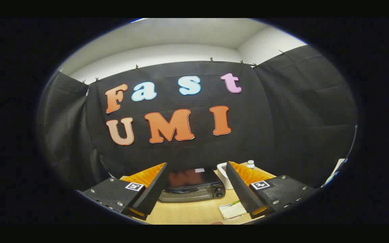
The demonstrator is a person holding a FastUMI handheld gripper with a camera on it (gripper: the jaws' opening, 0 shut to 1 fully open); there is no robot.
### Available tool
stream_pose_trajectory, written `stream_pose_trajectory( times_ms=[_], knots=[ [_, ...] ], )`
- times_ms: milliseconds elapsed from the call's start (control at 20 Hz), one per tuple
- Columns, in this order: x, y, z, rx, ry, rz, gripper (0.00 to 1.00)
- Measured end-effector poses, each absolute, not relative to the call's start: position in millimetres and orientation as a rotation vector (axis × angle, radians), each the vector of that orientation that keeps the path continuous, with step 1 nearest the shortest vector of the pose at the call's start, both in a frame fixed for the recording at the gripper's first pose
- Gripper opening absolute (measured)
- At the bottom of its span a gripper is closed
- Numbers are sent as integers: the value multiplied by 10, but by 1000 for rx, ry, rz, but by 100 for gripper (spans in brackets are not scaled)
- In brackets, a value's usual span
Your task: Open the toaster oven, put the food inside, and close the toaster oven door.
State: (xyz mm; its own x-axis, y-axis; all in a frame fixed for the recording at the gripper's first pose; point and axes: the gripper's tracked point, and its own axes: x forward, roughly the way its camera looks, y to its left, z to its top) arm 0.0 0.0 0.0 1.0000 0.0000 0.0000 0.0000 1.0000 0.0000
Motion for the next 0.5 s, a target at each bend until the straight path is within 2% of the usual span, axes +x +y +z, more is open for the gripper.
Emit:
stream_pose_trajectory(
  times_ms=[500],
  knots=[
    [111, -149, 264, -48, -13, 10, 99]
  ],
)
